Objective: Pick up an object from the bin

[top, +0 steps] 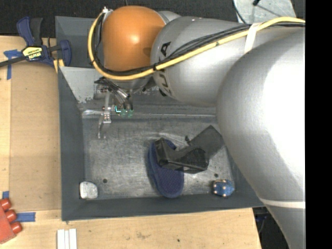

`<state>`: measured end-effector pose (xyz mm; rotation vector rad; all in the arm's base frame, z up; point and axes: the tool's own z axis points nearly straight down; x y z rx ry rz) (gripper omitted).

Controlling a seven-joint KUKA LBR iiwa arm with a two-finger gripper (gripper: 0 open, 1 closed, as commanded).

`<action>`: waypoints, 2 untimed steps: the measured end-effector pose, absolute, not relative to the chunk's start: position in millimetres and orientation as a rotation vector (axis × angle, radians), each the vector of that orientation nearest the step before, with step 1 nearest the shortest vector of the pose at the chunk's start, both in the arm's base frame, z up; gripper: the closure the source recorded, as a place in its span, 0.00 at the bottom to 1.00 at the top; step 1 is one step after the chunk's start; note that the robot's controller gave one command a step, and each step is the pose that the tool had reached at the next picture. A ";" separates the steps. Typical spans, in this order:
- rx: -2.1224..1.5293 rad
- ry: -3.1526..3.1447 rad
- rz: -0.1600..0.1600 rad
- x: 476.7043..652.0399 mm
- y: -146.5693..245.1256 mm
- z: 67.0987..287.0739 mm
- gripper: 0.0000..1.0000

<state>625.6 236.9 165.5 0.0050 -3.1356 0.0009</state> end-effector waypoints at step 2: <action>-0.265 -3.127 0.007 575.4 64.7 169.7 0.00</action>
Offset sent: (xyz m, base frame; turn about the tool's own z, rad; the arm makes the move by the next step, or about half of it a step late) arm -0.0259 -0.0776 0.0648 0.1518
